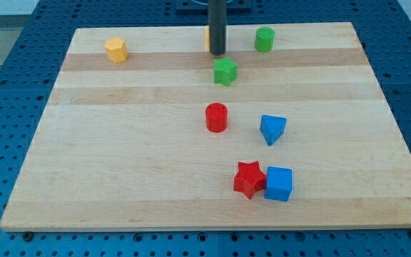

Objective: Place the green star to the right side of the red circle

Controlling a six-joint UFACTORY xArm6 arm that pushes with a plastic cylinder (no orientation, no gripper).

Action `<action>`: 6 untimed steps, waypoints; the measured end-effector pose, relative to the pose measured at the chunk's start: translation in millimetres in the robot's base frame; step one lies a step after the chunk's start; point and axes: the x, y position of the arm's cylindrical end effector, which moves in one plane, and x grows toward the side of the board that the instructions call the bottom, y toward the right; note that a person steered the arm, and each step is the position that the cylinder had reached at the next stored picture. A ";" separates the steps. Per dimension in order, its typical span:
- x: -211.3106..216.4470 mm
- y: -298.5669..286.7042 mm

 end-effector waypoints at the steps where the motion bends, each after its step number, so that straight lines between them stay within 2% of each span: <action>1: 7.8 -30.0; 2: 48.8 -12.9; 4: 109.2 68.5; 5: 110.5 72.6; 6: 130.1 45.5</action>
